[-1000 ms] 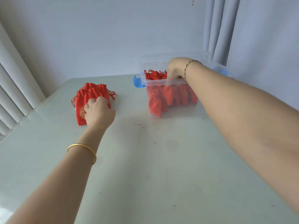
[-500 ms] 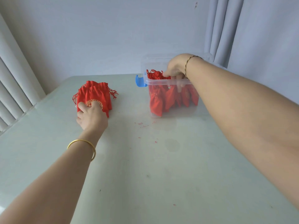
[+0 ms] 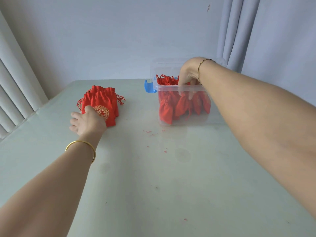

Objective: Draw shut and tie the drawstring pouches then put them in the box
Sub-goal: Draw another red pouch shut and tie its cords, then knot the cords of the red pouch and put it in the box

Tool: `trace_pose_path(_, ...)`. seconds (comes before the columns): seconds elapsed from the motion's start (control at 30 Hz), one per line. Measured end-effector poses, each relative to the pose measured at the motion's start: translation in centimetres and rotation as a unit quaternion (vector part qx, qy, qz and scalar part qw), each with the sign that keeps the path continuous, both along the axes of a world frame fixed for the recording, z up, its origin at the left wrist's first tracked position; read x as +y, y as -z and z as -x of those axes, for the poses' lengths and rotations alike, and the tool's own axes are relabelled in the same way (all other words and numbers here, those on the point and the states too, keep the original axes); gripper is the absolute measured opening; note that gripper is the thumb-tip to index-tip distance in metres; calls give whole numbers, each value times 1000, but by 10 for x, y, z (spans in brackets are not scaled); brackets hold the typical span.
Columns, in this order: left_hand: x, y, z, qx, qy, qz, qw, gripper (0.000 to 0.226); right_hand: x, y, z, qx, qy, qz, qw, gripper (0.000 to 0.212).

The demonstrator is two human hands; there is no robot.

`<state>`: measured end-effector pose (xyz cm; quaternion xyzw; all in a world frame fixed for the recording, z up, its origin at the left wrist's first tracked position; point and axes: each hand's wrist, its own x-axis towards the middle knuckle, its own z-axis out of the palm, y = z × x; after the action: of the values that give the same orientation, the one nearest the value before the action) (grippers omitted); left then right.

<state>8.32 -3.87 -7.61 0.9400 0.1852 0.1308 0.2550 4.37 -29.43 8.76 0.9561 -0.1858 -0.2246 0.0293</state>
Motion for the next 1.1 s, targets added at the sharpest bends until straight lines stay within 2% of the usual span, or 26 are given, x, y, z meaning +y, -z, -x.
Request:
trace_pose_path(0.07, 1, 2, 0, -1, -3, 8, 1000, 32, 5, -6, 5, 26, -10, 93, 995, 21)
trace_pose_path(0.13, 0, 2, 0, -6, -5, 26, 1000, 31, 7, -9, 5, 24, -28, 127, 991, 25)
trace_pose_path(0.2, 1, 1, 0, -18, -5, 47, 999, 32, 8, -4, 2, 38, -25, 90, 995, 24)
trace_pose_path(0.3, 1, -3, 4, -61, -6, 92, 994, 37, 8, 6, -2, 38, 32, -21, 999, 34)
trace_pose_path(0.43, 3, -9, 3, -100, -10, 233, 967, 40, 9, -1, 7, -65, 28, -56, 996, 40)
trace_pose_path(0.53, -2, -15, 3, -110, 53, 285, 951, 31, 10, -10, 14, -171, 20, -98, 980, 41)
trace_pose_path(0.6, -9, -22, 11, -108, 116, 360, 919, 27, 11, -16, 20, -266, 7, -123, 956, 35)
trace_pose_path(0.63, -13, -25, 18, -99, 148, 414, 893, 26, 12, -18, 25, -324, -16, -128, 937, 31)
trace_pose_path(0.73, -23, -37, 42, -57, 233, 541, 806, 27, 24, -17, 60, -466, -72, -234, 850, 27)
trace_pose_path(0.8, -24, -42, 60, -9, 301, 578, 758, 31, 35, -4, 88, -447, -78, -337, 825, 24)
trace_pose_path(0.87, -22, -44, 76, 40, 367, 592, 716, 35, 41, 17, 104, -375, -74, -392, 837, 24)
trace_pose_path(0.9, -21, -45, 82, 59, 393, 594, 699, 36, 42, 28, 108, -334, -74, -396, 852, 32)
trace_pose_path(0.97, -22, -43, 94, 82, 426, 577, 692, 35, 41, 54, 113, -265, -75, -437, 856, 47)
trace_pose_path(1.0, -26, -41, 101, 91, 437, 566, 693, 34, 40, 66, 115, -237, -75, -499, 830, 44)
trace_pose_path(1.03, -31, -40, 108, 99, 445, 560, 692, 33, 41, 76, 118, -223, -69, -570, 788, 33)
trace_pose_path(1.07, -35, -40, 113, 108, 453, 556, 688, 34, 42, 85, 120, -225, -61, -624, 746, 22)
trace_pose_path(1.1, -39, -39, 118, 121, 462, 551, 684, 34, 42, 92, 122, -251, -55, -646, 719, 19)
